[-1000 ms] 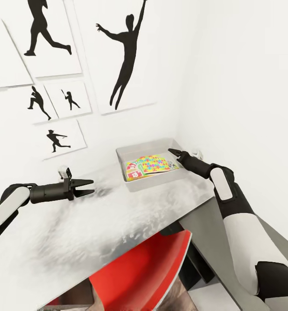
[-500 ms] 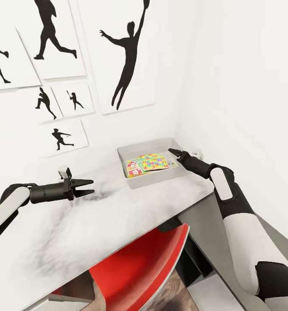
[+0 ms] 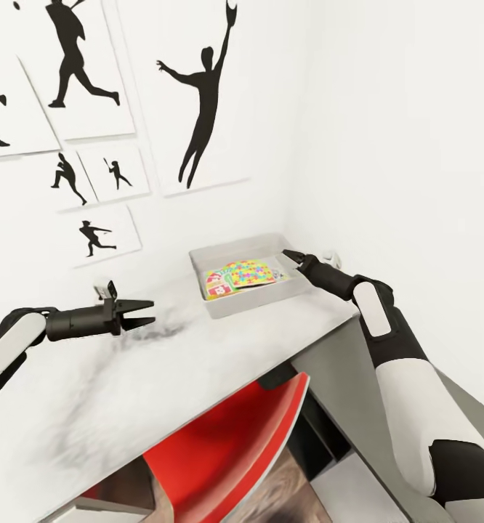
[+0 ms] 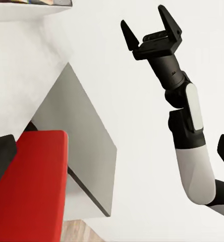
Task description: Put all the toys in the child's room - the three board games (two on the bed and one on the table), the two jigsaw puzzles on the table, and the tennis ball on the table - inside the toy box on the table in the child's room.
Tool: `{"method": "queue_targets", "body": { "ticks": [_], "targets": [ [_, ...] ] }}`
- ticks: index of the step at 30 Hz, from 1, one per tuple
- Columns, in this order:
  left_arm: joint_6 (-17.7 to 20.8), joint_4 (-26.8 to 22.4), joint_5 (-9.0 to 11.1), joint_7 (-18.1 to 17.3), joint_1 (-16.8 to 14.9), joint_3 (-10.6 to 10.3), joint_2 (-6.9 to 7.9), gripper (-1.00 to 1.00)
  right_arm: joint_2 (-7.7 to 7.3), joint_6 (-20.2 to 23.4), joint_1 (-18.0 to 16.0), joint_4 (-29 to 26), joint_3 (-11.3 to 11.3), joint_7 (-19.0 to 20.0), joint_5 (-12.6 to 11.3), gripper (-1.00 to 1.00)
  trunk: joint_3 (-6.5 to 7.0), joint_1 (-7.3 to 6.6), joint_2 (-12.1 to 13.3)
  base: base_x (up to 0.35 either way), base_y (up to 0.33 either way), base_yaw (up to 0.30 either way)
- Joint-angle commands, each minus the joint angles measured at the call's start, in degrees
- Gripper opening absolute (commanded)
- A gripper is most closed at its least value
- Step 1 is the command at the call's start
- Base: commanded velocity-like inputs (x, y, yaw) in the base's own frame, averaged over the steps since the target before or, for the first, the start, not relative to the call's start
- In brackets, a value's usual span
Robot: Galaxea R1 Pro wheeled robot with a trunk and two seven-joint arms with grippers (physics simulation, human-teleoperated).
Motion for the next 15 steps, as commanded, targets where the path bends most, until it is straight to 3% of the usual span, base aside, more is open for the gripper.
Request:
{"method": "queue_targets", "body": {
  "ticks": [1,7,15],
  "targets": [
    [0.14,0.07,-0.05,-0.25,-0.11,0.33,0.15,1.0,0.03,0.33,-0.06,0.01,-0.13,0.19,0.05,1.0,-0.05,0.04,-0.11,-0.002,0.0,-0.148],
    [0.14,0.12,-0.11,-0.23,-0.2,1.67,3.35,1.0,0.02,0.33,-0.06,0.22,-0.11,0.14,0.05,1.0,0.26,0.04,-0.11,-0.034,0.0,-0.129],
    [0.14,0.13,-0.13,-0.23,-0.16,1.69,4.45,1.0,0.03,0.3,-0.06,0.26,-0.09,0.11,0.05,1.0,0.4,0.04,-0.11,-0.241,0.0,-0.042]
  ]
}}
